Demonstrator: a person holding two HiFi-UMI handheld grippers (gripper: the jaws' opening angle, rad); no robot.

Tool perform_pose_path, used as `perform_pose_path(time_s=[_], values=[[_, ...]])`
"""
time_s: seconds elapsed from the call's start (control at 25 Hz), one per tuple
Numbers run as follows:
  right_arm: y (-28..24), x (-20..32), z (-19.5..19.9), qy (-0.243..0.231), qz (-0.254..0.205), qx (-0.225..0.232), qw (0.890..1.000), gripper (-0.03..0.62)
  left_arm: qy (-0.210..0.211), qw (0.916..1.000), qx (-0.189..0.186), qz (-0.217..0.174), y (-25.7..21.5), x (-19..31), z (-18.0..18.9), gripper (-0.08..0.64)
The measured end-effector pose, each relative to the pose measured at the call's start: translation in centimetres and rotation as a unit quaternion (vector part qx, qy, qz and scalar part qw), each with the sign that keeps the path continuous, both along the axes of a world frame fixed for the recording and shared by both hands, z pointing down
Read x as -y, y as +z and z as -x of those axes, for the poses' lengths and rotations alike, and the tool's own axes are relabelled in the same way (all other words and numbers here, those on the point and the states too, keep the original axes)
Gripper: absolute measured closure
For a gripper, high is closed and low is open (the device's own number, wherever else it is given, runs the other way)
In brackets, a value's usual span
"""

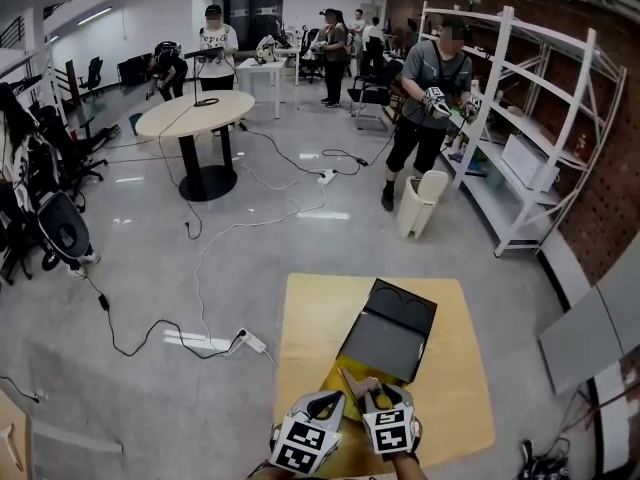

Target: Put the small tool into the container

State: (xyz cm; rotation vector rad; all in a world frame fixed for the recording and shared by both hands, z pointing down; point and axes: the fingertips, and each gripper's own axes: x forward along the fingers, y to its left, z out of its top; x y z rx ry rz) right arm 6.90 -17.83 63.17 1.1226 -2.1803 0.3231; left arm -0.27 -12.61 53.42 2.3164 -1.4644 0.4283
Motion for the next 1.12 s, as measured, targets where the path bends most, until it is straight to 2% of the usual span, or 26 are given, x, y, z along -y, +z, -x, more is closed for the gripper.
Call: perform_pose_path(time_s=[0.28,0.64,1.12], values=[[-0.7,0.9,0.5,-0.004,-0.009,0.025,1.000,0.477,-0.008,0.9999,-0.003,-0.012,0.4,1.1,0.2,0.551],[-3.8,1.1,2.6,-0.016,-0.025,0.092,0.995,0.546,-0.019,0.9994,-0.006,-0.029,-0.1,1.9,0.8,0.551],[-7.6,-1.6,4.6,-0.038,-0.042,0.144,0.988,0.586,-0.030,0.9990,-0.012,-0.031,-0.4,1.5,1.7,0.551]])
